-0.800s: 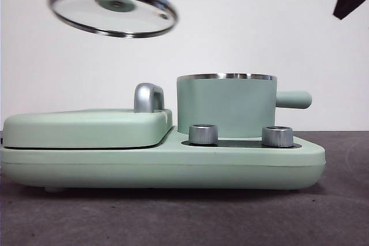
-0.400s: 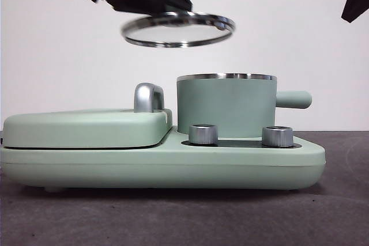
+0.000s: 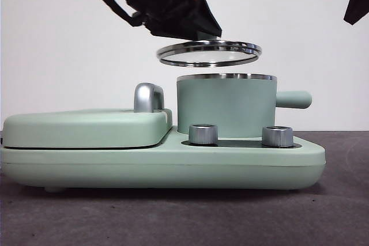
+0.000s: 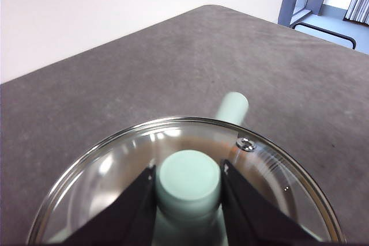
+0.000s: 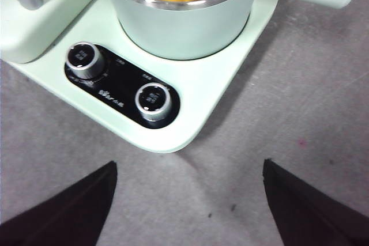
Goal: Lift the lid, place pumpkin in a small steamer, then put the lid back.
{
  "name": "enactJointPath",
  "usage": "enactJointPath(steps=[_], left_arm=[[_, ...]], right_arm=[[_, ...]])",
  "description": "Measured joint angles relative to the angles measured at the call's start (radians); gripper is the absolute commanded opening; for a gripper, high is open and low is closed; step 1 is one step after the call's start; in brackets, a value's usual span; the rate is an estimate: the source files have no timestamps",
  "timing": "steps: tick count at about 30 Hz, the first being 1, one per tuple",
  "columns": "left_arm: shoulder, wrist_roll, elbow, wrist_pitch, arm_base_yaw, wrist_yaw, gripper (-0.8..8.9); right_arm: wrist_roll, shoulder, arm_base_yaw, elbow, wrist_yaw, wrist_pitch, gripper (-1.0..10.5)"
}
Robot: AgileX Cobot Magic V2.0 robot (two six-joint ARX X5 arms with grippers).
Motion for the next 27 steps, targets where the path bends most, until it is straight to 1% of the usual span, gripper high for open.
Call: enactJointPath(steps=[7,17,27], left_arm=[[0.077,0.0,0.069,0.008,0.0,0.0,0.1],[0.133,0.001,0.071,0.047,-0.001,0.002,0.1],[0.137,0.002,0.071,0.066,-0.014,0.007,0.1]], right_arm=[[0.0,0.0,0.0,0.0,0.011,0.0,3.9],[0.0,0.0,0.0,0.0,0.011,0.0,3.9],[0.0,0.0,0.0,0.0,0.011,0.0,3.9]])
